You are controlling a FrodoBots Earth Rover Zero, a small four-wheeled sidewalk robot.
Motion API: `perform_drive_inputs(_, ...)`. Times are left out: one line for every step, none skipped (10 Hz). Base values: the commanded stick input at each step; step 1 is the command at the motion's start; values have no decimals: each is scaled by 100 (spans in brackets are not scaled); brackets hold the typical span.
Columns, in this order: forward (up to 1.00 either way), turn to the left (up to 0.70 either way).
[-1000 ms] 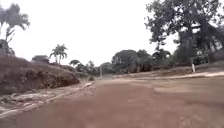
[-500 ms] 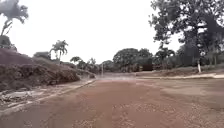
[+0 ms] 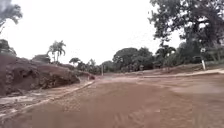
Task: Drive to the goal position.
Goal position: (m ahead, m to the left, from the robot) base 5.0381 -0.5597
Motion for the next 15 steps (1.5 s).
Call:
perform_drive_inputs(85,-26)
perform_drive_inputs(85,-3)
perform_drive_inputs(85,0)
perform_drive_inputs(85,0)
perform_drive_inputs(85,0)
perform_drive_inputs(85,0)
perform_drive_inputs(85,0)
perform_drive_inputs(85,0)
perform_drive_inputs(85,0)
perform_drive_inputs(85,0)
perform_drive_inputs(85,0)
perform_drive_inputs(85,0)
perform_drive_inputs(85,0)
perform_drive_inputs(85,0)
perform_drive_inputs(85,-2)
